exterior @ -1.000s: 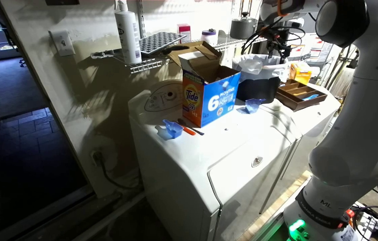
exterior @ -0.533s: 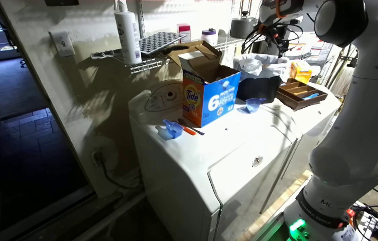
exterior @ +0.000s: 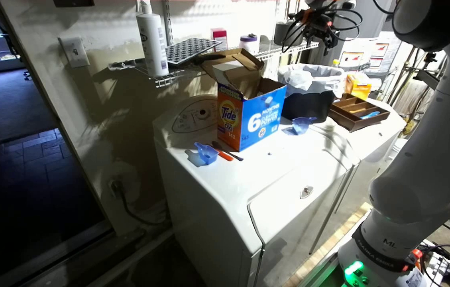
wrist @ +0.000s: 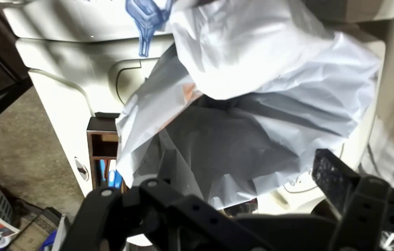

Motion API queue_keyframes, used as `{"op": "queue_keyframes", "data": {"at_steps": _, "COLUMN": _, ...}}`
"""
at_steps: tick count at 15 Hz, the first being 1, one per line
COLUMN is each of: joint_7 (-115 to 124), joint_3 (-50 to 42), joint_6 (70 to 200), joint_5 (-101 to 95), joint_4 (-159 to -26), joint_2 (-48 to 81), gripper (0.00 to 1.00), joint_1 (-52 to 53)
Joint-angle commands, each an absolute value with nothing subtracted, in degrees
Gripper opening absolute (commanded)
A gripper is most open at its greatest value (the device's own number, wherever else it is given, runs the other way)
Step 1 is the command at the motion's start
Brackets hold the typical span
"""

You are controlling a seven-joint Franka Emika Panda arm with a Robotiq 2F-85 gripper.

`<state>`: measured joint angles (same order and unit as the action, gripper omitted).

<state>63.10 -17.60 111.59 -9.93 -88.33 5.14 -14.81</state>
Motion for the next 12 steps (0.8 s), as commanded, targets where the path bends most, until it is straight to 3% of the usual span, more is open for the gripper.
{"op": "queue_keyframes", "data": {"at_steps": 1, "joint_7": 55.2, "joint_3": -14.9, "joint_6": 102.8, "joint_5": -10.8, "joint_4": -90.2, "joint_2": -2.0, "gripper": 1.00, "joint_1": -12.8}}
{"op": "queue_keyframes", "data": {"at_steps": 8, "joint_7": 52.2, "joint_3": -7.3, "joint_6": 94.5, "joint_5": -21.9, "joint_4": -94.8, "joint_2": -11.4, "gripper": 1.00, "joint_1": -9.7}}
{"op": "queue_keyframes", "data": {"at_steps": 12, "joint_7": 52.4, "joint_3": -8.2, "joint_6": 95.2, "joint_5": -18.7, "joint_4": -91.5, "joint_2": -8.5, "gripper": 1.00, "joint_1": -10.8}}
